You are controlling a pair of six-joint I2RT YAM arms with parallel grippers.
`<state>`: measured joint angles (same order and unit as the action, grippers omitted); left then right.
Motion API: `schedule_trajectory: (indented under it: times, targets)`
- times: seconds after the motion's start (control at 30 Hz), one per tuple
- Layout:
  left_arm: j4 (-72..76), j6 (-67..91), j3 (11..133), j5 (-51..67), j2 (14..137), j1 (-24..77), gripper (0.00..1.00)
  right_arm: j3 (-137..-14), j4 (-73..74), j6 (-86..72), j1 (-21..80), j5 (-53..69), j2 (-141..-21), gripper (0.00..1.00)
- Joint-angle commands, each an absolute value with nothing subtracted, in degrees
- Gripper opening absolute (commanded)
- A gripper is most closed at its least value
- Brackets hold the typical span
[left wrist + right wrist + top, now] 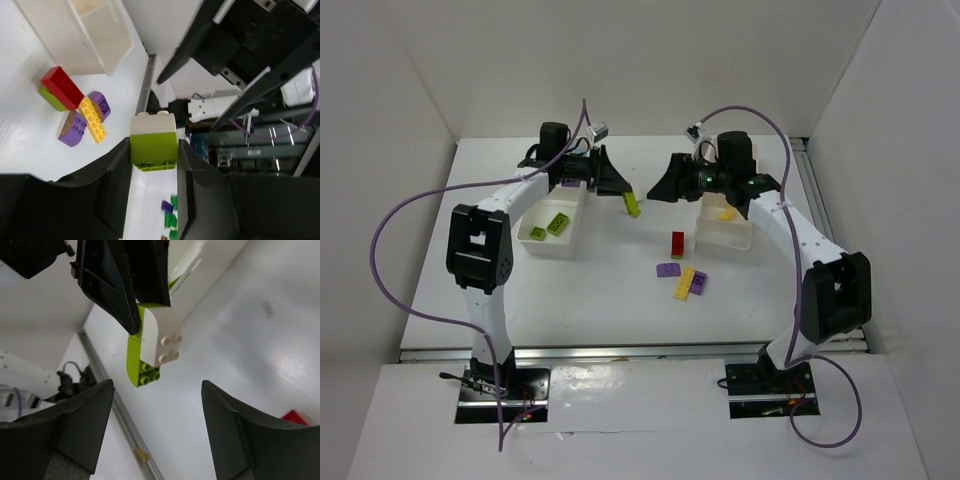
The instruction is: Sort the legos into containers by color
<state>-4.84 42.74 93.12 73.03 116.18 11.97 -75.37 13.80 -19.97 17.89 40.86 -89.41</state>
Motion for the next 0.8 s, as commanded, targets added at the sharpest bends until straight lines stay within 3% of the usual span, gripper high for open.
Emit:
schedule_trajectory:
  times: [0.0,0.27,0.37,0.77]
  targets:
    - [-2.2,39.5,94.9,81.3,116.3,12.3,0.00,-77.1,7.2,-23.8,17.9,52.3,-92.6,0.79]
    - [-3.5,36.7,95.5,82.4,115.1,13.5,0.00,-77.6,0.2,-27.4,17.9,56.2,-95.6,0.80]
    - [-3.0,36.7,95.5,83.5,114.6,14.1,0.00,-76.4,-4.5,-30.4,17.9,59.0,-96.2,0.72]
    - [-0.4,36.5,94.5,84.0,113.6,14.6,0.00,-75.3,-6.3,-32.9,17.9,61.5,-99.0,0.61]
